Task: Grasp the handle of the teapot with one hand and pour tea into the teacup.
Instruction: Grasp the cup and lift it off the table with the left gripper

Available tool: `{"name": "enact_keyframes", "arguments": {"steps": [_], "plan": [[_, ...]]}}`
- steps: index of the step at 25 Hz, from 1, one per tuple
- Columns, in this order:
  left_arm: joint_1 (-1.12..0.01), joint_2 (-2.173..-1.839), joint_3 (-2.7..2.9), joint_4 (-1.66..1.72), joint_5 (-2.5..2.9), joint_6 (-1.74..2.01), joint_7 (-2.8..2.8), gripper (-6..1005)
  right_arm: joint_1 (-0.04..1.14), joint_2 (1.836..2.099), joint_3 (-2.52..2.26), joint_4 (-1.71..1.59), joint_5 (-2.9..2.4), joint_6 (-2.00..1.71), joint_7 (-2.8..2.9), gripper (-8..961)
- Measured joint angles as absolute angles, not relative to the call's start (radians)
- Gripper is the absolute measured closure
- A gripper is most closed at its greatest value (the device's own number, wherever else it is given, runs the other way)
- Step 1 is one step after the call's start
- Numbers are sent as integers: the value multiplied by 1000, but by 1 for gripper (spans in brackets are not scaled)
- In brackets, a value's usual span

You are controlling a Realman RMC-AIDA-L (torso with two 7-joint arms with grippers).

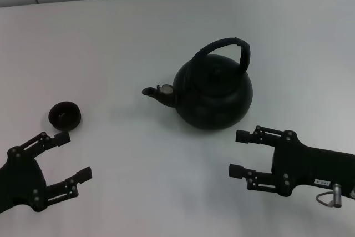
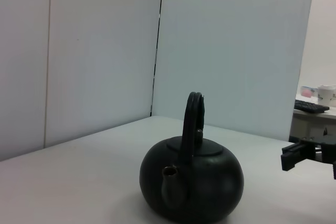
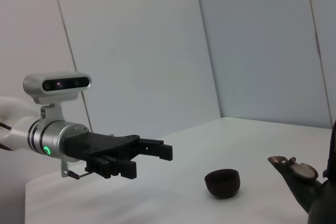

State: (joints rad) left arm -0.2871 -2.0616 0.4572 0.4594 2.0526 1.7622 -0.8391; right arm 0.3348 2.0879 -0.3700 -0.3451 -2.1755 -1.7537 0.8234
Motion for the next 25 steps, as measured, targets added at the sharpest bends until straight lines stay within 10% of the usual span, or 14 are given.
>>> {"name": "enact_keyframes", "arguments": {"steps": [25], "plan": [[-299, -2063, 459, 456, 2052, 1761, -839, 139, 330, 2086, -367, -345, -2173, -1753, 824, 223]]}}
